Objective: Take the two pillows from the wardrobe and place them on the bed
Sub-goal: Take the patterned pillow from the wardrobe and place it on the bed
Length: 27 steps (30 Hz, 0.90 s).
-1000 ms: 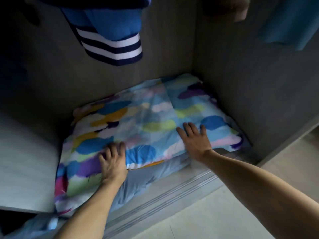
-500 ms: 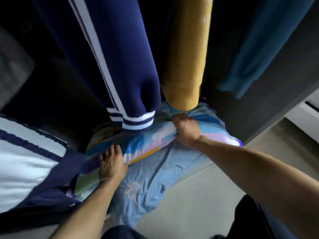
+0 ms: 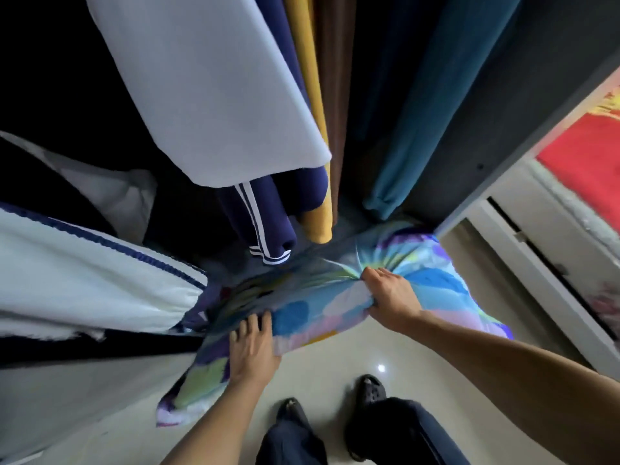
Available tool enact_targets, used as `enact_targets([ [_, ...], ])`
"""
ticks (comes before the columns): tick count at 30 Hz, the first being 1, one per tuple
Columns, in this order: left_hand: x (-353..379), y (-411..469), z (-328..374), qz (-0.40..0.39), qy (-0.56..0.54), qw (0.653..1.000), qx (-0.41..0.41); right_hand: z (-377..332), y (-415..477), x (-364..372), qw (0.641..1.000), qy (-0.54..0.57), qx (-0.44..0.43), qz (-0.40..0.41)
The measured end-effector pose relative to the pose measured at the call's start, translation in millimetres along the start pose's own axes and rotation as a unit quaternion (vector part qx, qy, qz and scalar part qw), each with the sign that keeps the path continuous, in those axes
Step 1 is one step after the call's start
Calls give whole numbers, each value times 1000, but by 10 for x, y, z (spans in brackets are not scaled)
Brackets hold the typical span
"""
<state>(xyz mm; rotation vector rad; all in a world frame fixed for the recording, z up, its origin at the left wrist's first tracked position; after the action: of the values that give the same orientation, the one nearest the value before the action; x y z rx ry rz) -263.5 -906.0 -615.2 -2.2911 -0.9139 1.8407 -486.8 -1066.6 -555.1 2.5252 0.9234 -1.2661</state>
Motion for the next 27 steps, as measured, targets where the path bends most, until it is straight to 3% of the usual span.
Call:
enact_targets([
  [7,-397,-941,186,14,-37,993,110,-352,-847,-656,995,-69,-34,-67],
  [13,-944,-1306,207,-2,-22,989,149,-521,-1342,-1163,992,-129,6,1],
  [18,-1343,-1486,260,32,-5,979,202,-628,-1700,-1527,990,-130,14,49],
  [27,-1718,-1735,624,39,37,970,237,-349,-2122,-1863,990,-128,9,51],
])
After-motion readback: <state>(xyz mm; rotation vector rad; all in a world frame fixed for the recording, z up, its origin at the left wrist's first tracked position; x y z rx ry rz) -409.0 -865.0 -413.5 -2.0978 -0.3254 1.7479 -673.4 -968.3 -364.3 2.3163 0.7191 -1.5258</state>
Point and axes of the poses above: each hand's wrist, its own y-axis towards the middle knuckle, its own x-axis out of the palm, z = x × y, the point moved 3 cm from there along y, towards the middle knuckle, and after that the axes turned 15 degrees about y, right-handed, at the moved point
